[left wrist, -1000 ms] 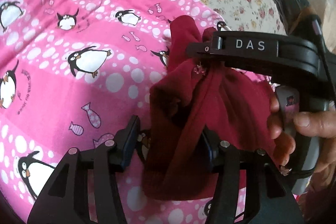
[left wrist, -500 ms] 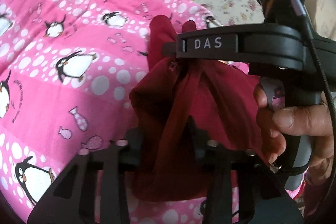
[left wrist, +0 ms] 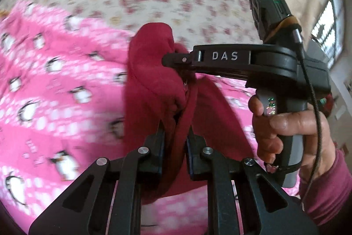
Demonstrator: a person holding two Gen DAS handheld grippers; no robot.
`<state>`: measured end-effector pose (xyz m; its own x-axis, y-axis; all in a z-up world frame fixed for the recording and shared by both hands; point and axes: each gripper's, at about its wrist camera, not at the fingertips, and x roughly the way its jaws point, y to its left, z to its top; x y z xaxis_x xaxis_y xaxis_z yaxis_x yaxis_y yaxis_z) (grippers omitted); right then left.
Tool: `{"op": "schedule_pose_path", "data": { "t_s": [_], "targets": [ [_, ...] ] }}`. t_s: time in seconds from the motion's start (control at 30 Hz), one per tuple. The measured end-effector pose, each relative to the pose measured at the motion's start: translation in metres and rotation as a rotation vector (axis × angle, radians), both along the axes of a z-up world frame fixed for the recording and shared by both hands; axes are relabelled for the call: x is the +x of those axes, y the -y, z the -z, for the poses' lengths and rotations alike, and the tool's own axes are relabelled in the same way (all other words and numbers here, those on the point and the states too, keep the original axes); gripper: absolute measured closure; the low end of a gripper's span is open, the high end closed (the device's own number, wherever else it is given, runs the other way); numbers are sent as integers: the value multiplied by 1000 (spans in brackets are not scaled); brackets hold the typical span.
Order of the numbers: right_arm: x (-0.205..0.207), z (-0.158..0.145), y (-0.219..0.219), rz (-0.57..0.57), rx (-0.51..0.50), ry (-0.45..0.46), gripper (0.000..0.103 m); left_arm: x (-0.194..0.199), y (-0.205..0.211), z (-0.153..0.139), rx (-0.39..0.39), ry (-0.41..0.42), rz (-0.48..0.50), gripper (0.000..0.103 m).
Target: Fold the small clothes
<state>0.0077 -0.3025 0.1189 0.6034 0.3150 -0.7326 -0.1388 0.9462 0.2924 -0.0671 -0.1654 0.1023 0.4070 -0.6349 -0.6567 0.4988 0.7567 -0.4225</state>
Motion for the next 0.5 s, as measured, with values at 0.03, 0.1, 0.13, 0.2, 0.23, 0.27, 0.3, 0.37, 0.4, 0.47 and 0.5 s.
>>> {"op": "schedule_pose_path", "data": {
  "t_s": [0.03,0.1,0.13,0.2,0.23,0.27,0.3,0.37,0.4,0.47,0.5],
  "targets": [
    [-7,-3,15,18,5,4,82,-4,13,-2,3,3,22,89],
    [-19,-7,43,50,25,11,84,-12,46,-4,24,11,74,89],
    [-25,-8,58,70,33,15,85,-16,61,-3,35,14,96,89],
    [-39,-5,95,133,62,16,86,-21,93,5,56,14,135,89],
    [-45,-2,112,169,71,17,87,-22,106,11,62,-2,148,89],
    [-50,4,130,219,77,12,88,-22,120,19,69,-28,165,89],
    [-54,13,149,276,91,-3,88,-22,135,29,79,-51,185,89],
    [-58,35,175,346,130,-40,88,-24,153,41,93,-67,218,89],
    [-60,42,181,360,139,-56,88,-24,158,45,101,-74,232,89],
    [-69,51,187,361,209,-80,87,-26,157,45,100,-80,252,88],
    [-74,51,188,353,243,-76,82,-28,152,41,87,-79,264,88]
  ]
}}
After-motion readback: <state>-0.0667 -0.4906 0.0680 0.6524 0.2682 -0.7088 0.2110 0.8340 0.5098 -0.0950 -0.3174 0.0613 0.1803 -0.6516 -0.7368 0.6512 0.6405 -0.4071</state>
